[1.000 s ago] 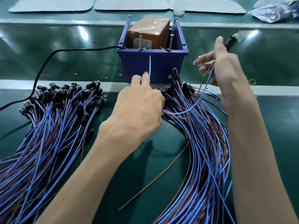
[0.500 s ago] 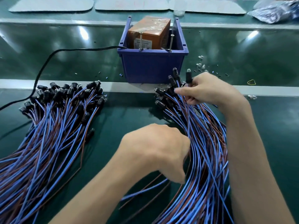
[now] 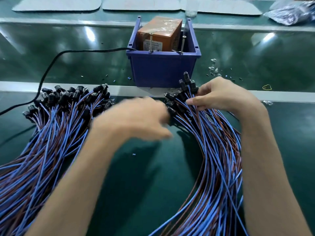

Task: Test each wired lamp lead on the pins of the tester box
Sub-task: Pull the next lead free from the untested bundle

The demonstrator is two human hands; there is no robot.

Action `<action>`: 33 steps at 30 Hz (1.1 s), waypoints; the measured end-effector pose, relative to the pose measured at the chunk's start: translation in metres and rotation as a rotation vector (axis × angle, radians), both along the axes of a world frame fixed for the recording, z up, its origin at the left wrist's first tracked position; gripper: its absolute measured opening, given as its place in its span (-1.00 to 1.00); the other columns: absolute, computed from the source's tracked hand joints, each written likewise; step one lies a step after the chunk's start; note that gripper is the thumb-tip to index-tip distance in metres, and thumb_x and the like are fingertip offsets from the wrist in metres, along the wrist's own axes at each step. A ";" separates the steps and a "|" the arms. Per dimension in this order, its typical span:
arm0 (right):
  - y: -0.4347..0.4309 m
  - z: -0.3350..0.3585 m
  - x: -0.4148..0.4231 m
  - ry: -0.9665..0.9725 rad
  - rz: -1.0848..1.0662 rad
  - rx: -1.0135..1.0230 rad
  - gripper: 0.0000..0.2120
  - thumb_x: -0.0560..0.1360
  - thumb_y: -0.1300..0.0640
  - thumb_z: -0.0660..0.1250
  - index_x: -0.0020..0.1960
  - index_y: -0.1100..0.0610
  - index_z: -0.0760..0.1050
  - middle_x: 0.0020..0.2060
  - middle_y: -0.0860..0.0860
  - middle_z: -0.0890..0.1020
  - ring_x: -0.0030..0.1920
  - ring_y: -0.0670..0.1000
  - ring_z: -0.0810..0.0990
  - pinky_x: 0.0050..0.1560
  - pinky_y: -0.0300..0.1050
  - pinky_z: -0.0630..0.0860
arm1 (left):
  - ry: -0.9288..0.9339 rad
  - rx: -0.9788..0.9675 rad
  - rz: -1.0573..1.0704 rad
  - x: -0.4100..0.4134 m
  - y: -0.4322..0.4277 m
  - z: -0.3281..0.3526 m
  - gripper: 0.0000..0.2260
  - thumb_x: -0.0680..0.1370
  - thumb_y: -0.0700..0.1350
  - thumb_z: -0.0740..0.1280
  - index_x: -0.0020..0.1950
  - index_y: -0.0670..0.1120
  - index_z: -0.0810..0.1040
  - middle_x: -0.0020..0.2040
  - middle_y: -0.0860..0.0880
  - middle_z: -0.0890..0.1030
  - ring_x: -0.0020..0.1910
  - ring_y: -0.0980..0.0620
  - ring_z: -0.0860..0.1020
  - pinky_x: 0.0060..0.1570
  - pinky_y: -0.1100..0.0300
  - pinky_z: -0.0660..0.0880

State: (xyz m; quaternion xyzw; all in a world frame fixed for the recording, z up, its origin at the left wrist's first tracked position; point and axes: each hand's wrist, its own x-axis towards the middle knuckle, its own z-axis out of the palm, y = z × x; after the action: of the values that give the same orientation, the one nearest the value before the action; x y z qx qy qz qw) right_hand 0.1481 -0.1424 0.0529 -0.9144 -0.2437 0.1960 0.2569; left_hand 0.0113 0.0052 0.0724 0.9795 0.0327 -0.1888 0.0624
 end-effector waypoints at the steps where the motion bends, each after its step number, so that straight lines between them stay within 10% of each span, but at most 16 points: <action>1: 0.000 0.001 -0.001 -0.003 -0.004 -0.007 -0.65 0.40 -0.13 0.45 -0.40 0.10 0.55 -0.50 -0.10 0.63 -0.35 -0.11 0.48 -0.25 -0.18 0.38 | -0.098 0.099 0.218 0.001 0.024 -0.002 -0.61 0.43 0.26 0.34 0.04 -0.03 0.58 -0.08 -0.03 0.60 -0.07 -0.11 0.55 -0.09 0.13 0.49; 5: 0.002 0.003 -0.003 -0.010 -0.026 -0.032 -0.61 0.43 -0.20 0.40 -0.35 0.10 0.57 -0.48 -0.08 0.65 -0.27 -0.07 0.52 -0.20 -0.22 0.39 | -0.164 0.168 0.778 -0.009 0.087 -0.011 -0.48 0.30 0.27 0.50 0.06 -0.07 0.62 0.01 -0.21 0.60 0.05 -0.22 0.55 0.00 0.02 0.45; 19: 0.015 0.015 -0.017 -0.182 -0.151 0.164 -0.64 0.46 -0.20 0.34 -0.23 0.10 0.64 -0.25 0.05 0.67 -0.07 0.06 0.62 0.07 -0.01 0.55 | -0.265 0.056 0.836 -0.011 0.092 -0.016 -0.95 0.33 -0.07 0.48 -0.30 -0.03 0.68 -0.33 -0.06 0.66 -0.16 -0.12 0.60 -0.13 0.11 0.52; 25: 0.030 0.009 -0.025 0.039 0.060 0.335 -0.84 0.41 -0.02 0.48 -0.12 0.06 0.66 -0.32 -0.05 0.69 -0.36 -0.17 0.59 -0.20 -0.31 0.50 | -0.636 -0.452 0.590 0.011 0.051 -0.018 -0.97 0.38 -0.09 0.46 -0.20 0.01 0.68 -0.55 0.09 0.54 -0.50 0.28 0.46 -0.40 0.44 0.35; 33: 0.030 0.006 -0.027 0.321 0.072 0.653 -0.94 0.46 0.36 0.37 -0.12 0.26 0.60 -0.43 -0.03 0.63 -0.42 -0.20 0.55 -0.40 -0.45 0.39 | -0.832 -0.942 0.543 0.024 0.000 -0.022 -0.95 0.48 -0.13 0.44 -0.14 0.03 0.63 -0.60 0.13 0.43 -0.55 0.25 0.44 -0.39 0.44 0.34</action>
State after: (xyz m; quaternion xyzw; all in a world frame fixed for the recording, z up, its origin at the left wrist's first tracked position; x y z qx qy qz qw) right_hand 0.1208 -0.1124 0.0592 -0.7326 -0.2821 0.2578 0.5632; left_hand 0.0353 0.0054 0.0502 0.7961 0.1647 0.2315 0.5343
